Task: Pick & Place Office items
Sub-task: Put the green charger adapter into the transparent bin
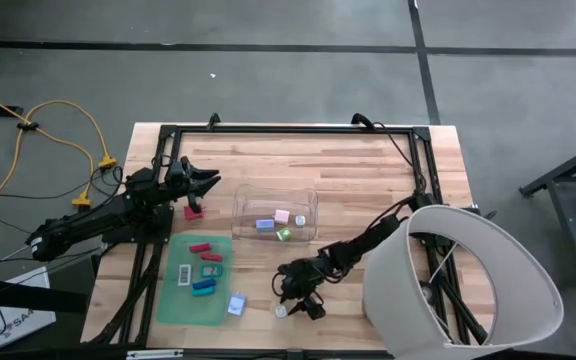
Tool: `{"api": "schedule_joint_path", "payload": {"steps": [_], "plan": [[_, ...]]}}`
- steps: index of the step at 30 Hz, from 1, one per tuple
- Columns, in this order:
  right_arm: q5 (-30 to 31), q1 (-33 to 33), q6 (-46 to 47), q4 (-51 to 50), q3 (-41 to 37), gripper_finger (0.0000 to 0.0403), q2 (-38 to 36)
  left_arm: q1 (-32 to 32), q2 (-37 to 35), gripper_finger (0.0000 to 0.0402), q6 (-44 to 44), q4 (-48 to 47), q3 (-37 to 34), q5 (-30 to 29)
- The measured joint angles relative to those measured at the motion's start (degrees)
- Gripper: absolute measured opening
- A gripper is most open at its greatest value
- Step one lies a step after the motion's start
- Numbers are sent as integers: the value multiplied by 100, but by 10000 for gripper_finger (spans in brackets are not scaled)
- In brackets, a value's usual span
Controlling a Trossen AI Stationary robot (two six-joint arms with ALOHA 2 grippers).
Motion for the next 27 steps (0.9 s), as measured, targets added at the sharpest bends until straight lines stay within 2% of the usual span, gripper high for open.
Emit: {"api": "schedule_joint_path", "payload": {"steps": [27], "plan": [[-12,-7,55,-106,142,181,-2,-1,0,102,2,0,0,2]]}}
